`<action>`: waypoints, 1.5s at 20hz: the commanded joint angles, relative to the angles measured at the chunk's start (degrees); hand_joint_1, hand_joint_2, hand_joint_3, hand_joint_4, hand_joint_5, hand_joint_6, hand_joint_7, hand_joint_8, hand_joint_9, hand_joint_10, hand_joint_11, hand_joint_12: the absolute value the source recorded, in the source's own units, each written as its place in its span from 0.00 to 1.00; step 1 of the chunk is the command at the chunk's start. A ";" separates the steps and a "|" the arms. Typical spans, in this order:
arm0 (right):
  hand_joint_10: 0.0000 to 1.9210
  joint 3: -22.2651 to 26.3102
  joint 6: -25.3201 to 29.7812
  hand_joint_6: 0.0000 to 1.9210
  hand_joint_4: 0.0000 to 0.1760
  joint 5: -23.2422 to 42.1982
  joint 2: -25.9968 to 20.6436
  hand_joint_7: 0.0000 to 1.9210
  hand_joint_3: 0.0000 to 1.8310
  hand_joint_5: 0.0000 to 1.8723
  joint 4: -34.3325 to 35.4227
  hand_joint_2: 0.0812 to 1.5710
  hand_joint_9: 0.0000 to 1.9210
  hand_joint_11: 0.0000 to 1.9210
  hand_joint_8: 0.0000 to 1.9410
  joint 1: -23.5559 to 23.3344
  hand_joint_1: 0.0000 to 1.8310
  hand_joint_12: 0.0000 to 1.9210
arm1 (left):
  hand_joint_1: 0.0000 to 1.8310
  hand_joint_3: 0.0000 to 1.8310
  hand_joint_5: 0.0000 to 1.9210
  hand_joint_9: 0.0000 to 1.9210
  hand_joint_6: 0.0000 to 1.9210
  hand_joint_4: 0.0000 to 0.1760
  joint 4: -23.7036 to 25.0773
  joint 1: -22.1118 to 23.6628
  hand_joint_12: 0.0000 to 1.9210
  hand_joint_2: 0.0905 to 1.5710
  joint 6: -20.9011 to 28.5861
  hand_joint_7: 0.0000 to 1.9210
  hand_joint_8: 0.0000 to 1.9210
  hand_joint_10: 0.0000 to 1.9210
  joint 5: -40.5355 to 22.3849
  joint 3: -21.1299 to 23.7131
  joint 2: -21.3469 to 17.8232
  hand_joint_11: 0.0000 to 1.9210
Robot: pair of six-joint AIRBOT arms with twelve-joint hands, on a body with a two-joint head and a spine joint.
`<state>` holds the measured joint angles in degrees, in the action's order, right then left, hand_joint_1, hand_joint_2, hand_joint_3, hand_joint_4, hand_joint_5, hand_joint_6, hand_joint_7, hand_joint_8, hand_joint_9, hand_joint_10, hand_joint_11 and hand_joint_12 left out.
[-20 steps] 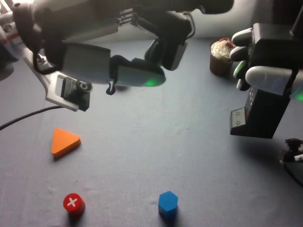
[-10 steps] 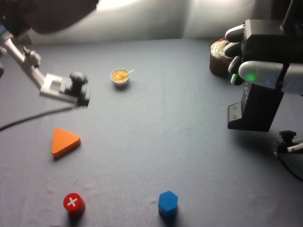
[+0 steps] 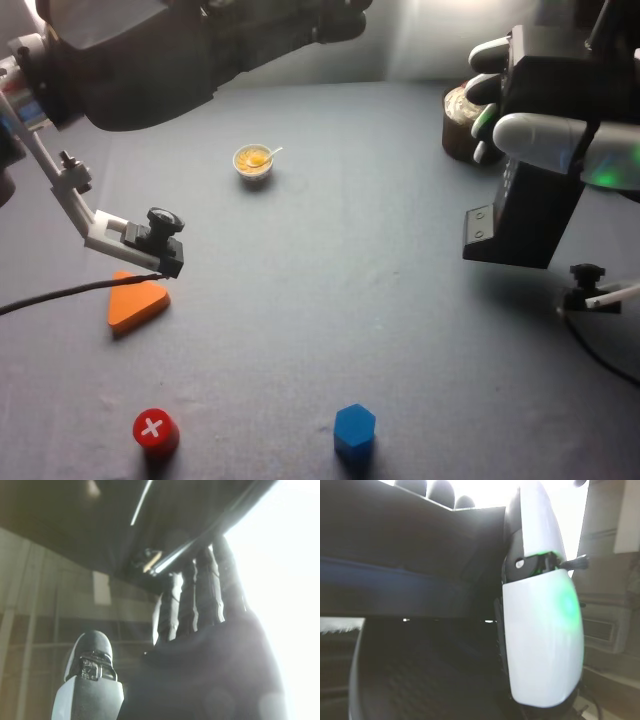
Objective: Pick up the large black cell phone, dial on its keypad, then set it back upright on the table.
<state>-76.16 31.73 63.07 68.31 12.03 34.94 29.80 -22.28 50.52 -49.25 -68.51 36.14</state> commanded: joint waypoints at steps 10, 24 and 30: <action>0.22 -1.15 0.71 0.57 0.00 9.84 0.26 0.54 0.00 0.45 1.84 0.71 0.69 0.62 0.52 -1.23 0.67 0.52 | 0.00 0.00 0.08 0.06 0.00 0.20 -3.11 1.00 0.19 0.75 0.45 0.08 0.00 0.00 -6.03 1.13 -1.00 0.00; 0.20 -5.91 0.99 0.54 0.00 10.12 2.74 0.55 0.00 0.47 2.49 0.70 0.69 0.59 0.51 1.03 0.67 0.53 | 0.01 0.00 0.12 0.09 0.00 0.16 -3.38 0.99 0.22 0.76 0.51 0.10 0.00 0.00 -6.17 2.19 -1.15 0.00; 0.18 -5.75 0.22 0.56 0.00 11.58 3.17 0.54 0.00 0.46 3.00 0.71 0.69 0.59 0.52 1.32 0.67 0.52 | 0.00 0.00 0.11 0.07 0.00 0.18 -3.38 0.40 0.19 0.76 0.44 0.08 0.00 0.00 -6.17 2.10 -1.25 0.00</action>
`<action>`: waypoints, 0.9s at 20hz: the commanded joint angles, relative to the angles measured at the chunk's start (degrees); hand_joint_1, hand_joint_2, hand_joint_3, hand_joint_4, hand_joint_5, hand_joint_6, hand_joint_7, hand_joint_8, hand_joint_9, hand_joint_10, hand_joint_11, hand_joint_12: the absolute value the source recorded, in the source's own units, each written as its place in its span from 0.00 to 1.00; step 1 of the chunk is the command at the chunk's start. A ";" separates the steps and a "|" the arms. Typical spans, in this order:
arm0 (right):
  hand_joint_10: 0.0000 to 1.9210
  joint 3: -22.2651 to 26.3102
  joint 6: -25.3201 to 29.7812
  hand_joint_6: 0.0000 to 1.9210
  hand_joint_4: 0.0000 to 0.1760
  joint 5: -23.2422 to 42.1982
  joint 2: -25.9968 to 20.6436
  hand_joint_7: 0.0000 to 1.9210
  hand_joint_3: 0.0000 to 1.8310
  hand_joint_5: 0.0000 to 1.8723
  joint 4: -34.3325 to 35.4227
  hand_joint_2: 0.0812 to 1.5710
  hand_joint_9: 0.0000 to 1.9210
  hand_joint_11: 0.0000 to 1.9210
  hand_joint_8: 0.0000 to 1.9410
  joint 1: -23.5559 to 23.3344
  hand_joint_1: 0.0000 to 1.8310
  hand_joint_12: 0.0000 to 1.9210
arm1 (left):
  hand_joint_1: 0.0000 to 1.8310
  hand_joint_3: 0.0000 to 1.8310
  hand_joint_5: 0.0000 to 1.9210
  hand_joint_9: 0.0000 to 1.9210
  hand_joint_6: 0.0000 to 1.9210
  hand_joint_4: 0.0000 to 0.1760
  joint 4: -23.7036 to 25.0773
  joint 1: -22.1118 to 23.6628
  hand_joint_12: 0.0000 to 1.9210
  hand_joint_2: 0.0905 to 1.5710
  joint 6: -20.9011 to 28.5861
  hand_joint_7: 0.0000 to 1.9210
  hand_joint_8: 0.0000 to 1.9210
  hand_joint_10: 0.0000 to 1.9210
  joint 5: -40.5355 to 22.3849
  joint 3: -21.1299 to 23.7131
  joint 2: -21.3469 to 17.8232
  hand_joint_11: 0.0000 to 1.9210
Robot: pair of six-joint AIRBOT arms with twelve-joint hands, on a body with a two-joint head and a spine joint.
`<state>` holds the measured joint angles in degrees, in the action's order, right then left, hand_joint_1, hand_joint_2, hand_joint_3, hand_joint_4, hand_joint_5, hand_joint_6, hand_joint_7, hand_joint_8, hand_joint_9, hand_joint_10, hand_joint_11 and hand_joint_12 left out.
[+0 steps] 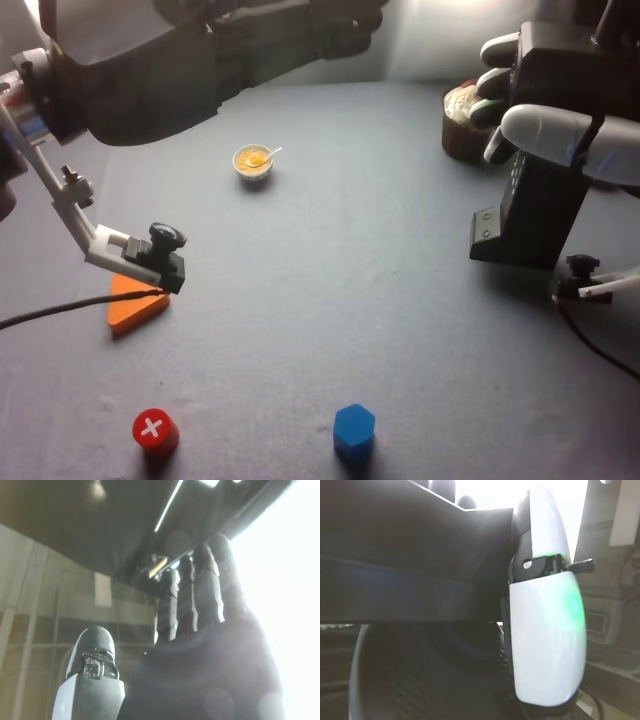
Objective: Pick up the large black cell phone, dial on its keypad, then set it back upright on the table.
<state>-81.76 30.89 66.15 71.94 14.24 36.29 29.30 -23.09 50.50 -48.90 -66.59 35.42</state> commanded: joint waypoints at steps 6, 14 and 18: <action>0.35 -0.01 0.98 0.51 0.00 8.76 -0.31 0.55 0.00 0.49 0.78 0.69 0.62 0.58 0.50 0.81 0.68 0.54 | 0.00 0.00 0.11 0.07 0.00 0.20 -2.88 1.20 0.20 0.77 0.46 0.08 0.00 0.00 -6.51 0.19 -0.27 0.00; 0.19 0.65 0.98 0.53 0.00 9.92 -0.31 0.54 0.00 0.48 0.77 0.70 0.69 0.59 0.52 2.15 0.67 0.52 | 0.00 0.00 0.12 0.08 0.00 0.18 -3.12 1.21 0.24 0.77 0.39 0.10 0.00 0.00 -6.56 0.20 -0.17 0.00; 0.24 1.27 0.98 0.57 0.00 10.43 -0.35 0.51 0.00 0.46 0.76 0.72 0.65 0.57 0.55 2.78 0.67 0.52 | 0.00 0.00 0.11 0.07 0.00 0.18 -3.67 1.21 0.23 0.76 0.21 0.08 0.00 0.00 -6.71 0.20 -0.18 0.00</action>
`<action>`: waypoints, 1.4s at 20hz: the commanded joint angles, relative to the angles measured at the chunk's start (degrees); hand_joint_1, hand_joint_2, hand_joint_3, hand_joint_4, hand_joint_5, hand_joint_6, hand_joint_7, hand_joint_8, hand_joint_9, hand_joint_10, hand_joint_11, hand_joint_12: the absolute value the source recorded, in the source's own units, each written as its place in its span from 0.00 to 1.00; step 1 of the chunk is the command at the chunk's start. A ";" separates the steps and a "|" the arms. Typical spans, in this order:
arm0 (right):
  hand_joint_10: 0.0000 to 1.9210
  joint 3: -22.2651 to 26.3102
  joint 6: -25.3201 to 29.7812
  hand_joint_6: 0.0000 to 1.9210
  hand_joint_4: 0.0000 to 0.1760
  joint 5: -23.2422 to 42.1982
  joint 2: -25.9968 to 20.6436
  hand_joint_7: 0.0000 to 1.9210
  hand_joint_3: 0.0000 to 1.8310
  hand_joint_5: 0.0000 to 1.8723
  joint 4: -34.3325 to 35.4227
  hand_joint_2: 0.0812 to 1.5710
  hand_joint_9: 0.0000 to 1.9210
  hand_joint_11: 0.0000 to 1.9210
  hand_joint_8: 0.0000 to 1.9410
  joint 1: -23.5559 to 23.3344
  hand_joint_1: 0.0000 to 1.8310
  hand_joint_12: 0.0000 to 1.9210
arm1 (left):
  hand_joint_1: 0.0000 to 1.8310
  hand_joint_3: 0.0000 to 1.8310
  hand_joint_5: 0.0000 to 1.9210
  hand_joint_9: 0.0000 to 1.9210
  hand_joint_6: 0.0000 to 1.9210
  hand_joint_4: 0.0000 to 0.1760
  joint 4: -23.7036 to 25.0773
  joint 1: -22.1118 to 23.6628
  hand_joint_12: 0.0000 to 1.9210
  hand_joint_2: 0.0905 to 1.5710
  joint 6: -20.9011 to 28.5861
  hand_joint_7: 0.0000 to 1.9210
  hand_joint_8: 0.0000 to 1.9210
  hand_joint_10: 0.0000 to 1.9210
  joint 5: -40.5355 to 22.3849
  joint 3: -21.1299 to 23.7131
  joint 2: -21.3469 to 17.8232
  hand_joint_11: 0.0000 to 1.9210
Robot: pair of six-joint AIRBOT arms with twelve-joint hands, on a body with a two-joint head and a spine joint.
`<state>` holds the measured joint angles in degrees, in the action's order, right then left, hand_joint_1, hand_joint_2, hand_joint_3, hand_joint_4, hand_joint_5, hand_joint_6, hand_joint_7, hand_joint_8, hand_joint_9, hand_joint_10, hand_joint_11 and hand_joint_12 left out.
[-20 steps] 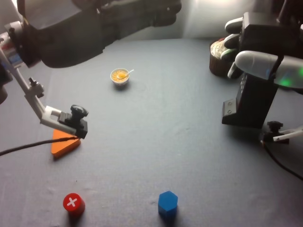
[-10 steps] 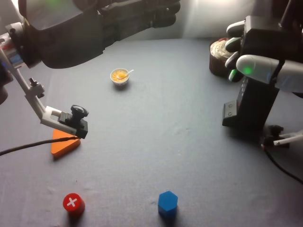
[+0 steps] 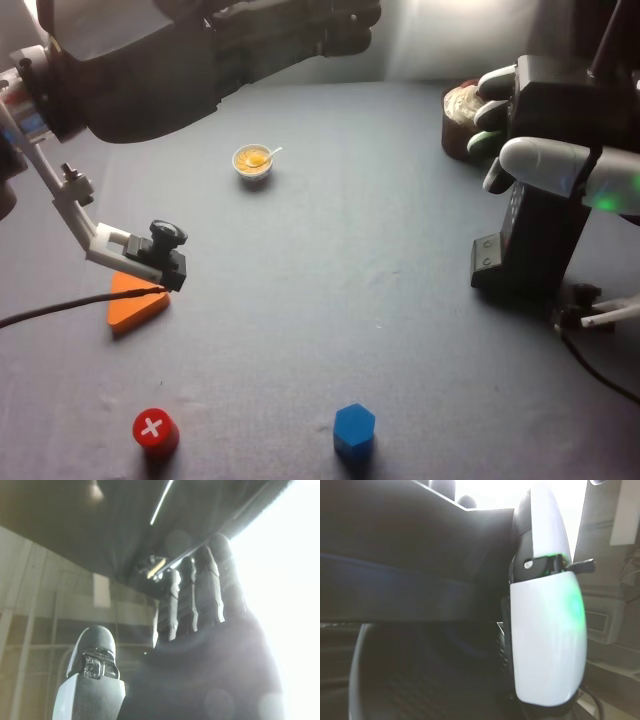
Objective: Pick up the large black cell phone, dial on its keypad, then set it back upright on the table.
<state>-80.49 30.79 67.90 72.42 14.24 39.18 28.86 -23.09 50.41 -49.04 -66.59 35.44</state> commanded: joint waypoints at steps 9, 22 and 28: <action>0.26 1.09 1.07 0.55 0.00 9.79 -1.15 0.54 0.00 0.46 0.76 0.71 0.65 0.59 0.54 1.48 0.67 0.54 | 0.00 0.00 0.12 0.08 0.00 0.19 -5.42 1.20 0.23 0.77 -0.58 0.09 0.00 0.00 -7.21 0.20 -0.21 0.00; 0.25 1.93 1.03 0.53 0.00 11.76 -1.66 0.54 0.00 0.48 -2.62 0.70 0.66 0.60 0.52 4.53 0.67 0.50 | 0.00 0.00 0.13 0.09 0.00 0.18 -8.04 1.20 0.22 0.77 -1.57 0.11 0.00 0.00 -7.89 0.20 -0.23 0.00; 0.25 1.45 0.92 0.53 0.00 11.95 -1.67 0.54 0.00 0.48 -2.63 0.71 0.66 0.61 0.54 4.70 0.67 0.49 | 0.01 0.00 0.13 0.08 0.00 0.18 -8.13 1.19 0.21 0.77 -1.52 0.10 0.00 0.00 -8.00 0.31 -0.37 0.00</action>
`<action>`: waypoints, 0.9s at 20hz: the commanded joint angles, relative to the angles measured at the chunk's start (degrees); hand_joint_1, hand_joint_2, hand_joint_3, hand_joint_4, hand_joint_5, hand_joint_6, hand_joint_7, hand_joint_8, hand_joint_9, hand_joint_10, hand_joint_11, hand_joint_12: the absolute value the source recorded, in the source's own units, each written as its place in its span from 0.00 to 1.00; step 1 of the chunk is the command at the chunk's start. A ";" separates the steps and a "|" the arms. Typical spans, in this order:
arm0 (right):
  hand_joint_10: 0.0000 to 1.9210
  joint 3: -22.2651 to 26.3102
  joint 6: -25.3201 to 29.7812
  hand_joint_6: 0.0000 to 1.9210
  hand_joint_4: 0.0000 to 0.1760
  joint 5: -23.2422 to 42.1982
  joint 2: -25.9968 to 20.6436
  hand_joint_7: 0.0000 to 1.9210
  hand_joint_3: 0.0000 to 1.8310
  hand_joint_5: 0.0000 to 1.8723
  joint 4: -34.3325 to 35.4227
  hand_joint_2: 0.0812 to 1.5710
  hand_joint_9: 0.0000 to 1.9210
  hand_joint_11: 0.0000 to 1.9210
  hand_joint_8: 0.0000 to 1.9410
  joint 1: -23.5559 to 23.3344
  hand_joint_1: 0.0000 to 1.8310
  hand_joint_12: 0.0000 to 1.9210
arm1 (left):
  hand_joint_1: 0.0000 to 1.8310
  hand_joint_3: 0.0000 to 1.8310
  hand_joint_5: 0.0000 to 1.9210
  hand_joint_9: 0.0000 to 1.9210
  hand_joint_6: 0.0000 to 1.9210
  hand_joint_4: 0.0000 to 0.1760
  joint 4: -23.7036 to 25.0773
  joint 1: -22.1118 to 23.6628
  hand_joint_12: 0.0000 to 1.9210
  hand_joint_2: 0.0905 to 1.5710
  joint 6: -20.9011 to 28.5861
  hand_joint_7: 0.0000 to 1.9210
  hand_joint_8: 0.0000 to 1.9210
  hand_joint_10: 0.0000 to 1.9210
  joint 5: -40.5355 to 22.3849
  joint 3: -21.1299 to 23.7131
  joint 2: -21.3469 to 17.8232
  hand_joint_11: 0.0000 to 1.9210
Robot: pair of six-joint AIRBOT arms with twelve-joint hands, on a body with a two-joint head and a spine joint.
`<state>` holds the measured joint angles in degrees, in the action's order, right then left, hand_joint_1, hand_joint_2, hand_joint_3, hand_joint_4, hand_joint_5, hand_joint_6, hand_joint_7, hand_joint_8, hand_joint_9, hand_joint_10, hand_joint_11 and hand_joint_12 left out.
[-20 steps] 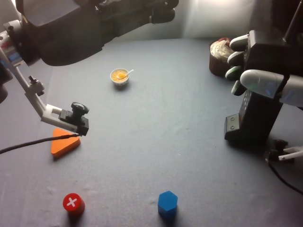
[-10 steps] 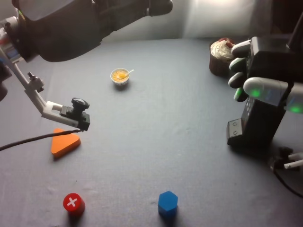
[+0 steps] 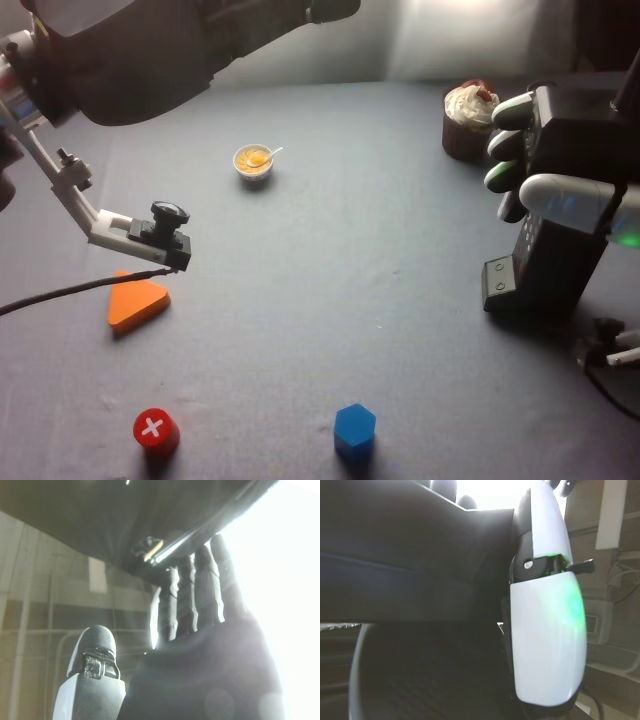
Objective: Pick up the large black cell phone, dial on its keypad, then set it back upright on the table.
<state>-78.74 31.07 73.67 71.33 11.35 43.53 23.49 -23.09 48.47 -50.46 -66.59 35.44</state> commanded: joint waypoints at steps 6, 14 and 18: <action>0.23 -0.35 0.55 0.49 0.00 6.29 -0.57 0.55 0.00 0.49 0.26 0.70 0.67 0.60 0.52 0.35 0.68 0.49 | 0.01 0.00 0.13 0.08 0.00 0.20 -2.85 1.15 0.21 0.77 0.35 0.10 0.00 0.00 -6.63 0.35 -0.32 0.00; 0.53 -0.65 0.13 0.50 0.00 6.41 -0.58 0.50 0.00 0.47 0.24 0.70 0.56 0.56 0.51 0.34 0.74 0.50 | 0.00 0.00 0.13 0.08 0.00 0.18 -3.07 1.15 0.21 0.77 0.35 0.10 0.00 0.00 -6.67 0.39 -0.32 0.00; 0.64 -0.68 -0.39 0.56 0.00 6.41 -0.58 0.48 0.00 0.44 0.21 0.71 0.50 0.48 0.51 0.34 0.75 0.53 | 0.00 0.00 0.12 0.08 0.00 0.23 -3.13 1.15 0.20 0.77 0.34 0.10 0.00 0.00 -6.67 0.39 -0.32 0.00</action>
<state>-78.98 30.87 74.08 71.31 10.57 43.77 23.27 -23.09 48.45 -50.61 -66.59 35.44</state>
